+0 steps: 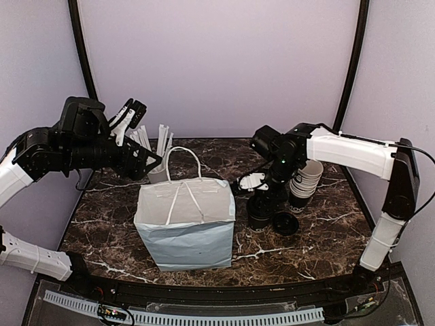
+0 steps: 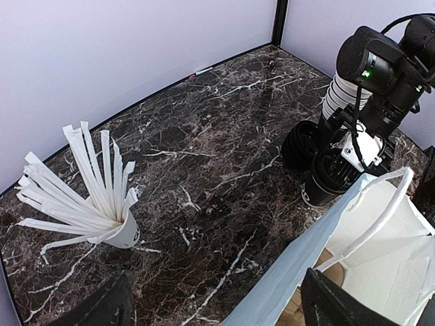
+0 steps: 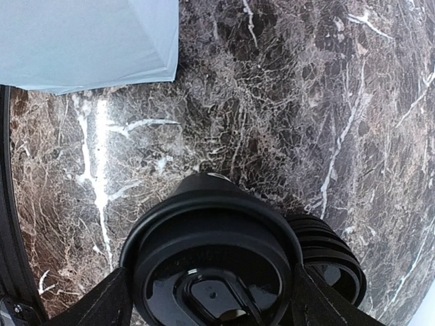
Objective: Pack the takeout coffee
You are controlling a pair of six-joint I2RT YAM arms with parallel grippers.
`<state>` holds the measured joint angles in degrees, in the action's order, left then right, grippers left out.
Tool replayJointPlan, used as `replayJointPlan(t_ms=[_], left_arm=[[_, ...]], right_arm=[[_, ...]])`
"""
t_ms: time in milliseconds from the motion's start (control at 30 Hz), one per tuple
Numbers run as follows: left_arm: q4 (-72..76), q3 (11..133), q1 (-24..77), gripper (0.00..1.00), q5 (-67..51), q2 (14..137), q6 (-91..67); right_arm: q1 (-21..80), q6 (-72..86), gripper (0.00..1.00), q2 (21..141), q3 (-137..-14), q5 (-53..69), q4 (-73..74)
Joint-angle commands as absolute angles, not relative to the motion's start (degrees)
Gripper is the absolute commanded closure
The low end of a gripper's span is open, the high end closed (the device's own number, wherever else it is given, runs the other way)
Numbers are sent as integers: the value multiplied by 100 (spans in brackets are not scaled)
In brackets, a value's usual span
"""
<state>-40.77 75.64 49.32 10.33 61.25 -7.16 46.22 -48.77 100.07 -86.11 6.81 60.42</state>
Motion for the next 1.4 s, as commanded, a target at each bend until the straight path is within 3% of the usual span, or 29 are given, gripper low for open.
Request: replayJointPlan(t_ms=[0, 533, 767, 967, 1367], left_arm=[[-3966, 7484, 4903, 11, 1093, 6038, -743], [-3960, 7427, 4891, 11, 1141, 6003, -770], [-3945, 7407, 4865, 11, 1148, 5987, -791], [-4044, 7480, 4790, 11, 1209, 6002, -735], [-4133, 7612, 4724, 10, 1362, 6051, -645]], right_arm=[[4692, -4843, 19, 9910, -8543, 737, 6074], [4762, -4790, 20, 9688, -8128, 416, 5692], [4832, -4726, 30, 9699, -8128, 216, 5584], [4832, -4631, 36, 9525, -8505, 585, 5850], [4789, -4510, 38, 8680, -9092, 1264, 6219]])
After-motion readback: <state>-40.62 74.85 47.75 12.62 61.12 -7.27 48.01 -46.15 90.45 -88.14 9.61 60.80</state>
